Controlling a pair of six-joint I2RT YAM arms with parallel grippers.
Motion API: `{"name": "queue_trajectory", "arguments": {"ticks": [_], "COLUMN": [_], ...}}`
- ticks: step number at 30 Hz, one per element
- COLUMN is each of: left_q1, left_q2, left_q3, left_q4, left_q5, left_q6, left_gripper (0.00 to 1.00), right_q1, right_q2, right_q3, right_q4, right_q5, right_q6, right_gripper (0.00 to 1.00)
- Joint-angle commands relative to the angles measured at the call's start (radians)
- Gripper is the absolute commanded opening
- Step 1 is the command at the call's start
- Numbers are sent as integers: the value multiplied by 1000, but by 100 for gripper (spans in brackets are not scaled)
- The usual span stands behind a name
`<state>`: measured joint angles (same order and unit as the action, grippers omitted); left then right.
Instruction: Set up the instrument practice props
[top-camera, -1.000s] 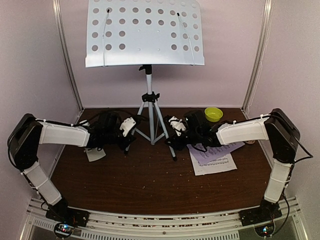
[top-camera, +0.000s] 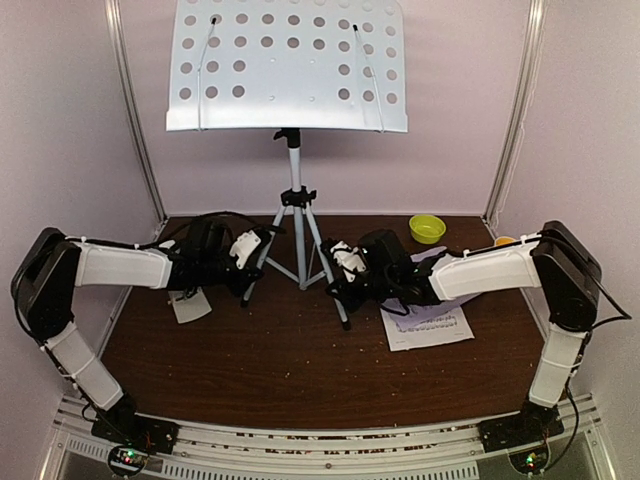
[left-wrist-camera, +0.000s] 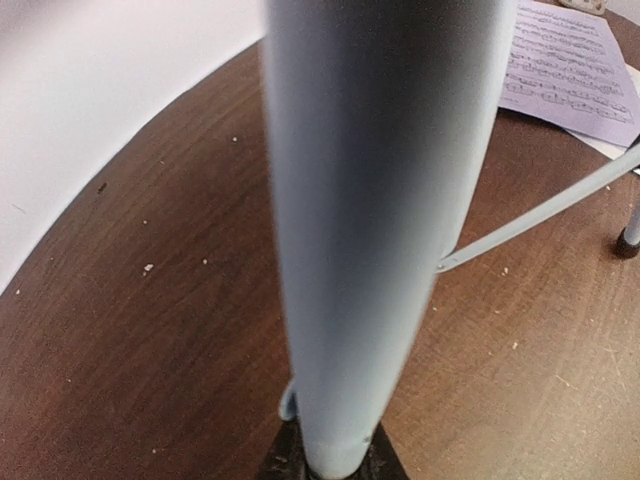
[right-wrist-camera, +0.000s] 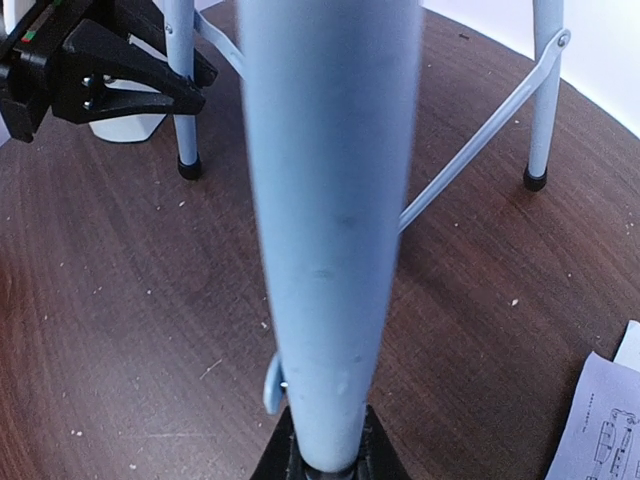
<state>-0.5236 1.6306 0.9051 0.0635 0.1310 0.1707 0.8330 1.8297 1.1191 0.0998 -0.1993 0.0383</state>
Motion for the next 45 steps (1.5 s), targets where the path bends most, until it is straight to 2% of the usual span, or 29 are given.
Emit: {"name": "queue_trajectory", "arguments": {"ticks": [1,8,12,14,15,18,20,23,26,31,34,38,45], "left_q1": [46,46,43,42,41,35,25,3,-28,-120,-179,-231,-249], "left_q2": [71,46,-26,-65,-81,-117,-135,-173,-224,-294,-302,-302,-346], "left_q3": [44,14,-38,-67,-77,-91,-98,-115,-147,-193,-185,-174,-176], "left_q4": [4,51,90,110,114,108,107,117,148,191,184,182,169], "left_q5": [-87,-83,-65,-62,-61,-45,-49,-80,-132,-248,-292,-344,-398], "left_q6": [-65,-70,-78,-85,-87,-89,-90,-99,-110,-102,-109,-122,-158], "left_gripper": [3,5,17,26,32,50,58,71,75,76,76,76,76], "right_q1": [10,14,31,40,42,45,44,42,25,-63,-133,-167,-128], "right_q2": [53,66,32,14,2,-39,-80,-158,-227,-310,-308,-219,1], "right_q3": [71,113,74,57,49,37,33,13,-25,-131,-154,-75,173], "right_q4": [-20,-46,-18,-7,0,3,-12,-38,-105,-181,-206,-259,-405], "right_q5": [95,82,77,74,74,70,64,90,136,198,175,243,444], "right_q6": [47,24,22,23,26,47,59,78,112,247,324,345,323], "right_gripper": [0,2,12,24,36,62,73,81,82,82,81,75,70]}}
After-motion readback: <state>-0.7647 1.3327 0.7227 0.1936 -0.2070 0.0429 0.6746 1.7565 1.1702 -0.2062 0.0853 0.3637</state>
